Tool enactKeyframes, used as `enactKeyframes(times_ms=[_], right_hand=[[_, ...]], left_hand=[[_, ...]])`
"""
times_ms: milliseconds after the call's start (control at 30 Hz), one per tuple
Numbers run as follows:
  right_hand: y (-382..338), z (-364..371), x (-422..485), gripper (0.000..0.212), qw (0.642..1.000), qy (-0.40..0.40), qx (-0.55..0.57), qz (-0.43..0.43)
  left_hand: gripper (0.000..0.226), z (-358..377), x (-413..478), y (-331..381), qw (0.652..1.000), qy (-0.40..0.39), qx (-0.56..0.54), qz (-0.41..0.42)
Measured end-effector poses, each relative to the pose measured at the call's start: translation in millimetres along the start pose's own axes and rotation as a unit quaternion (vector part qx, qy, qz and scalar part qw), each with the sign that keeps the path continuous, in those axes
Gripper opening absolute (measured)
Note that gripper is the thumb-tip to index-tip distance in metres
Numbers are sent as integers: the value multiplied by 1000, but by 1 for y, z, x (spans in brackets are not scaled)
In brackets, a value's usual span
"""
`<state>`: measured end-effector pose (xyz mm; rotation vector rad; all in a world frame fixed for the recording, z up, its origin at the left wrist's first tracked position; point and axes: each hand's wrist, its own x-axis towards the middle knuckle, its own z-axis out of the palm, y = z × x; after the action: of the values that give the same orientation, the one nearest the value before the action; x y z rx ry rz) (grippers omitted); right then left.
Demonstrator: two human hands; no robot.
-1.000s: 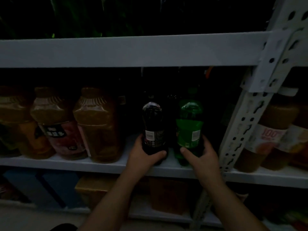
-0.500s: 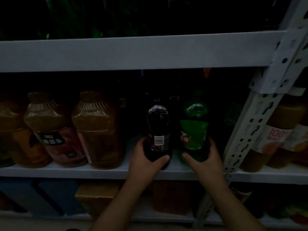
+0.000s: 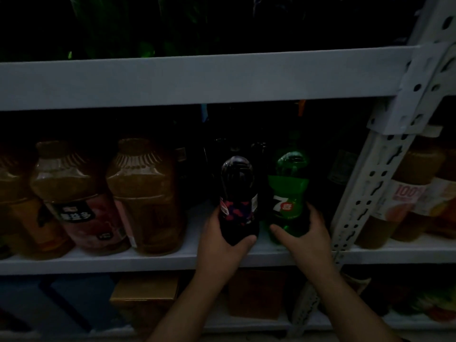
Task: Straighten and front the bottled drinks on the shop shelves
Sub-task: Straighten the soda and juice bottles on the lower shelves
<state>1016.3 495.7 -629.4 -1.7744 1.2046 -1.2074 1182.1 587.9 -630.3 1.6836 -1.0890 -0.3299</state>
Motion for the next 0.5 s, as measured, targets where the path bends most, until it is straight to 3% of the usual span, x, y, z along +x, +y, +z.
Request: enactKeyframes(times_ms=[200, 367, 500], right_hand=[[2, -7, -1, 66, 998, -61, 25, -4], [3, -4, -2, 93, 997, -69, -14, -22], [3, -3, 0, 90, 997, -66, -27, -23]], left_hand=[[103, 14, 2, 6, 996, 42, 67, -51], [71, 3, 1, 2, 999, -50, 1, -8], [78, 1, 3, -2, 1000, -23, 2, -21]])
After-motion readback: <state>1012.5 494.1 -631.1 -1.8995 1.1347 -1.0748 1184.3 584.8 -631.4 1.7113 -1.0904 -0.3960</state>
